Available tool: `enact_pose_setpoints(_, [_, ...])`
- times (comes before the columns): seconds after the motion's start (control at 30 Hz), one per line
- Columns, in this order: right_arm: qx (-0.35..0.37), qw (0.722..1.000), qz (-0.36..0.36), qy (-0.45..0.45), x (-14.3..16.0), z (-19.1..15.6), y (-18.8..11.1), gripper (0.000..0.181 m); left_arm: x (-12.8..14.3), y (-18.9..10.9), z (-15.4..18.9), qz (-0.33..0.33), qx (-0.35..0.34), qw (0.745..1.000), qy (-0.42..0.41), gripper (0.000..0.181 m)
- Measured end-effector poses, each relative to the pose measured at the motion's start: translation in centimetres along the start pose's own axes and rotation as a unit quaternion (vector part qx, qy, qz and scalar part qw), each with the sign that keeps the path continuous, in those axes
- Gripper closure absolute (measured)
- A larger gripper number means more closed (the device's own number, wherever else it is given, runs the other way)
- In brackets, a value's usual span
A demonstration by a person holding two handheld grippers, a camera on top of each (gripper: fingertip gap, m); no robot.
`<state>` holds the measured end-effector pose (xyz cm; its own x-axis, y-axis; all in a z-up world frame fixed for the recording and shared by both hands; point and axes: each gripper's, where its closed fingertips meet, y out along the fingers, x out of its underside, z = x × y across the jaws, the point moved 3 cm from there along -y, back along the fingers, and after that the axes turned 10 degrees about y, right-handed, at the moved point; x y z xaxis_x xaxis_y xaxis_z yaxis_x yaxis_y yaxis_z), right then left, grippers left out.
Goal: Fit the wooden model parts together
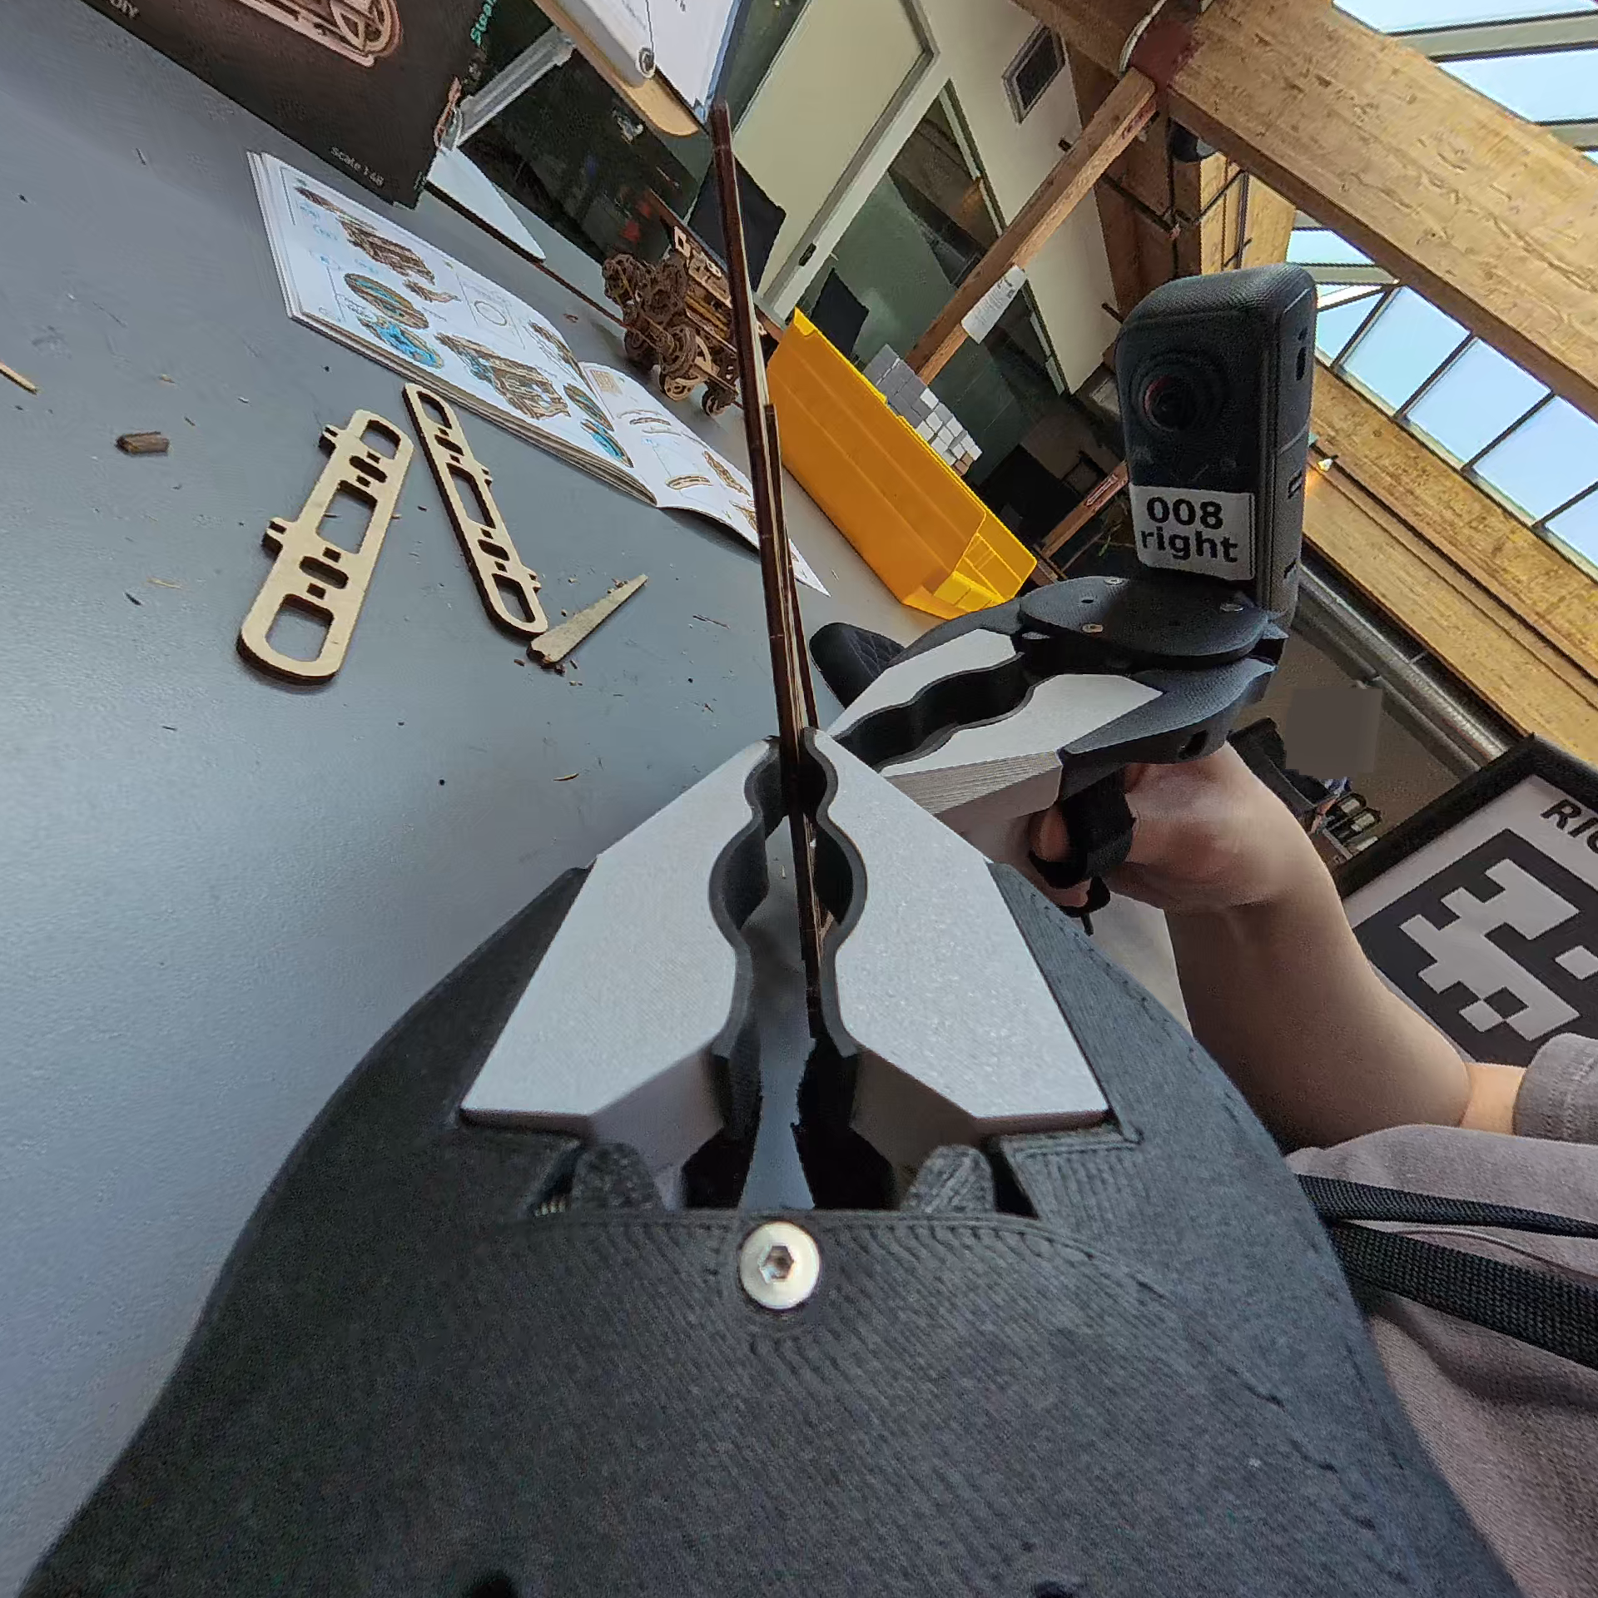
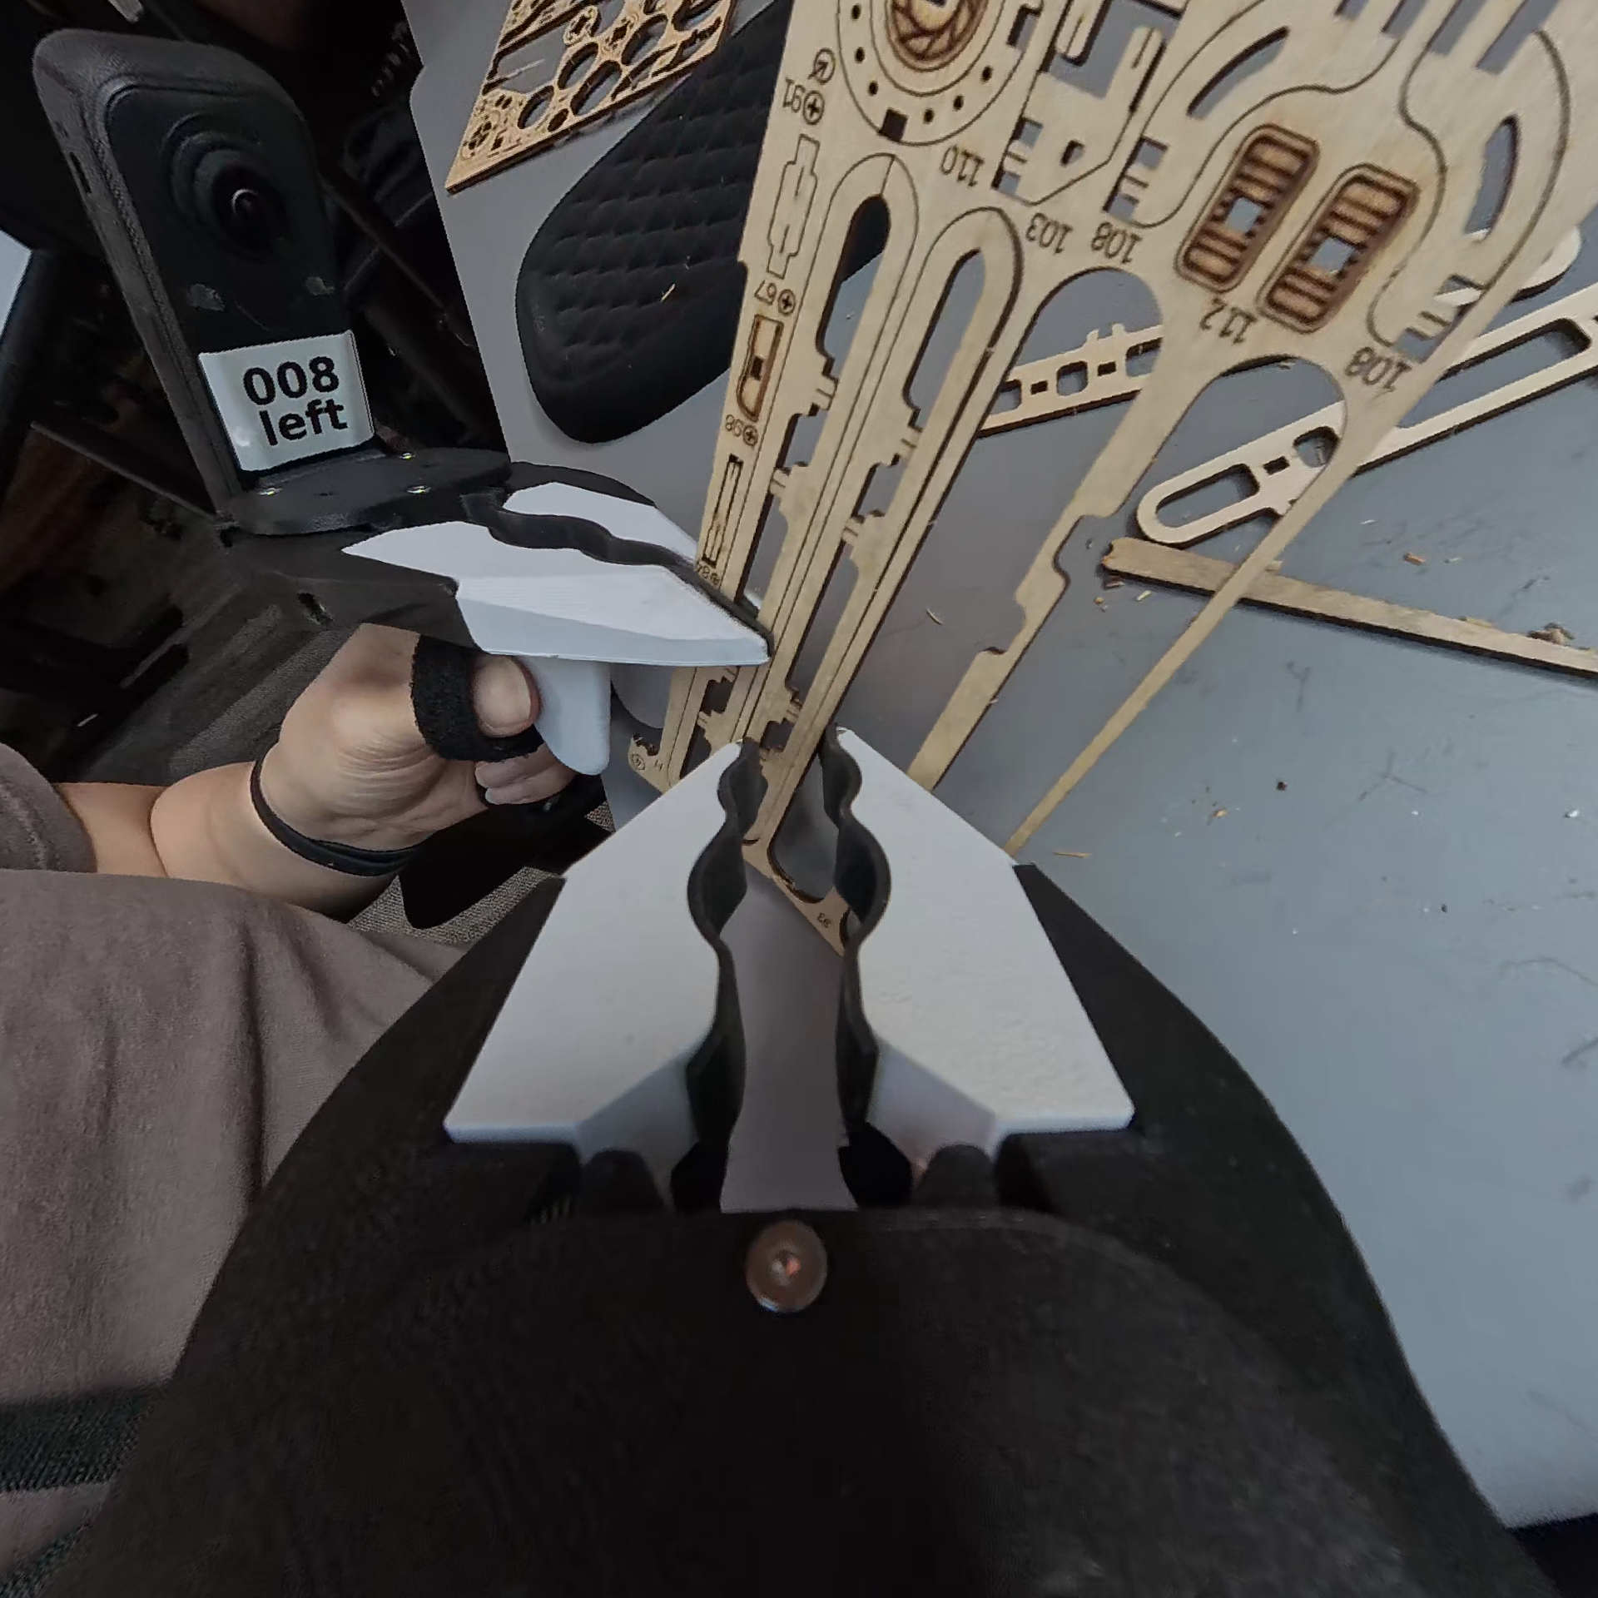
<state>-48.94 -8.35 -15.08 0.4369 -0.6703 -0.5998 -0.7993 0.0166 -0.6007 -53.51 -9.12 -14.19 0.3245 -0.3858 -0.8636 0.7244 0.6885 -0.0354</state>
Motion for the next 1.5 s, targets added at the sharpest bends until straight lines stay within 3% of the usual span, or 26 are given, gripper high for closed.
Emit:
enact_pose_setpoints(0.63, [0.060, 0.998, 0.037, -0.004, 0.1, 0.0, 0.5, 0.170, 0.2, -0.1, -0.2, -0.005, -0.018, 1.000, 0.016, 0.181])
enact_pose_setpoints(0.83, [-0.045, 0.994, 0.079, 0.060, -0.7, -0.6, -0.4, 0.166, -0.4, -0.2, 0.2, 0.021, 0.021, 1.000, -0.007, 0.181])
enact_pose_setpoints(1.0, [-0.058, 0.991, 0.086, 0.085, -0.9, -0.8, -0.8, 0.159, -0.4, -0.4, 0.1, 0.022, 0.019, 1.000, -0.009, 0.181])
enact_pose_setpoints(1.1, [-0.010, 0.995, 0.049, 0.082, -0.5, -0.4, -1.3, 0.160, -0.7, -0.6, -0.2, 0.038, 0.006, 0.999, -0.012, 0.181])
enact_pose_setpoints(1.17, [0.007, 0.996, 0.068, 0.061, -1.4, -0.5, -2.2, 0.158, -0.5, -0.5, -0.1, 0.032, 0.006, 0.999, -0.002, 0.181])
enact_pose_setpoints(1.23, [-0.032, 0.989, 0.140, 0.025, -3.3, -1.7, -3.4, 0.159, -0.6, -0.5, 0.1, 0.036, 0.007, 0.999, 0.008, 0.181])
enact_pose_setpoints(1.3, [-0.015, 0.982, 0.185, 0.014, -4.5, -0.9, -4.0, 0.159, -0.7, -0.7, 0.4, 0.049, 0.017, 0.999, 0.009, 0.181])
enact_pose_setpoints(1.5, [-0.117, 0.977, 0.168, 0.062, -4.8, -1.1, -2.7, 0.161, -0.8, -0.8, 0.8, 0.059, 0.028, 0.998, 0.024, 0.181])
